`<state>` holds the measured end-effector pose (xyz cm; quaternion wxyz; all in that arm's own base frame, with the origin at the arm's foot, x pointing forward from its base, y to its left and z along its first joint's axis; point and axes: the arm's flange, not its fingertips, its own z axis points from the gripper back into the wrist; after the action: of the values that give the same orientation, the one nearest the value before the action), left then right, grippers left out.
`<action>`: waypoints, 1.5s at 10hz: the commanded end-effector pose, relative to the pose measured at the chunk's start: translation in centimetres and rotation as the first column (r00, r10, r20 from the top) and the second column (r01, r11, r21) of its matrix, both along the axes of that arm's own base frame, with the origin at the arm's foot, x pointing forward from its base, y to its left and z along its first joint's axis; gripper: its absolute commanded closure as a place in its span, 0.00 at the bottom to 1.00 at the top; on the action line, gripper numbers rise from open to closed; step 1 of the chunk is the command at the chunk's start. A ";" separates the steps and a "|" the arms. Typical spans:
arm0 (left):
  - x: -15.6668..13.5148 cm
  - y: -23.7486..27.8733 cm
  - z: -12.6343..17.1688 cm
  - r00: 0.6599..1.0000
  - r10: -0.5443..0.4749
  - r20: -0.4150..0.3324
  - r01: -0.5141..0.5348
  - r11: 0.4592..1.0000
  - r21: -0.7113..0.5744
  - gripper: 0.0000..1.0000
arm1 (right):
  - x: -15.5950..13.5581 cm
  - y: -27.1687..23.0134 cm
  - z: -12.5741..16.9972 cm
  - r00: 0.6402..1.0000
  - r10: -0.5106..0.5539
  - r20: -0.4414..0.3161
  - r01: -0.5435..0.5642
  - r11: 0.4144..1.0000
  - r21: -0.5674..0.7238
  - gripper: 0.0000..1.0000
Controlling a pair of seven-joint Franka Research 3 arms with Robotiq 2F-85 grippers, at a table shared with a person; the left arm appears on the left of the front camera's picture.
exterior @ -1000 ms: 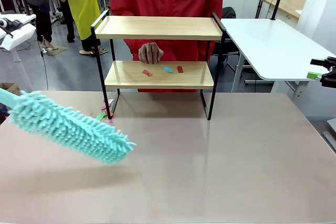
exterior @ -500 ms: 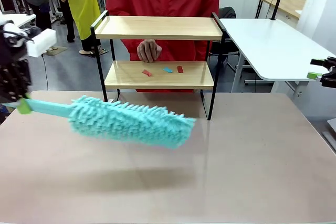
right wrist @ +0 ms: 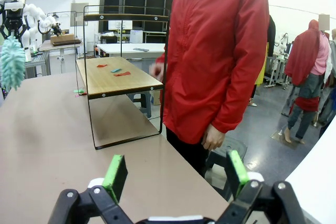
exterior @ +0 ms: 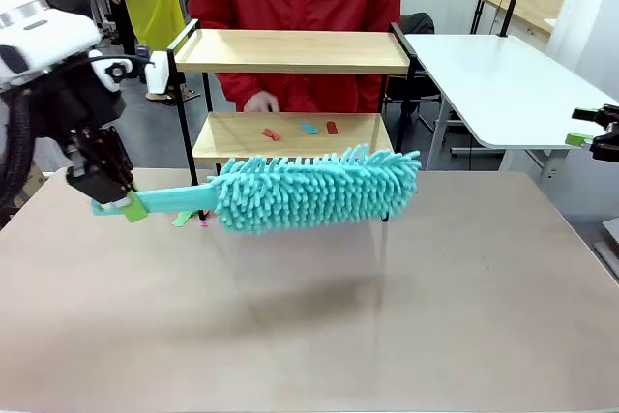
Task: Clean the shelf.
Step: Clean the specific section of the Shelf indicated by the human with the Duster.
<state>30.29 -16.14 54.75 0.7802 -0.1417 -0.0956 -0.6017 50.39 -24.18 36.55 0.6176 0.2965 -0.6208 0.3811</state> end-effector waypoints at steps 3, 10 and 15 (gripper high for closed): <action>2.0 -3.3 0.4 0.971 0.233 -0.043 -0.233 0.972 0.019 0.87 | 0.1 0.2 0.4 1.000 -0.003 -0.021 0.003 1.000 -0.009 0.00; 5.9 -10.5 1.7 0.840 0.539 -0.068 -0.543 0.834 -0.102 0.87 | 0.1 0.2 0.4 1.000 -0.003 -0.021 0.003 1.000 -0.009 0.00; 8.0 -18.1 3.1 0.712 0.702 -0.016 -0.701 0.712 0.045 0.87 | 0.1 0.2 0.4 1.000 -0.003 -0.021 0.003 1.000 -0.009 0.00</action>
<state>37.69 -33.41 56.89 0.9407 -0.1179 -0.1352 -0.2878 50.39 -24.18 36.55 0.6176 0.2966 -0.6208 0.3811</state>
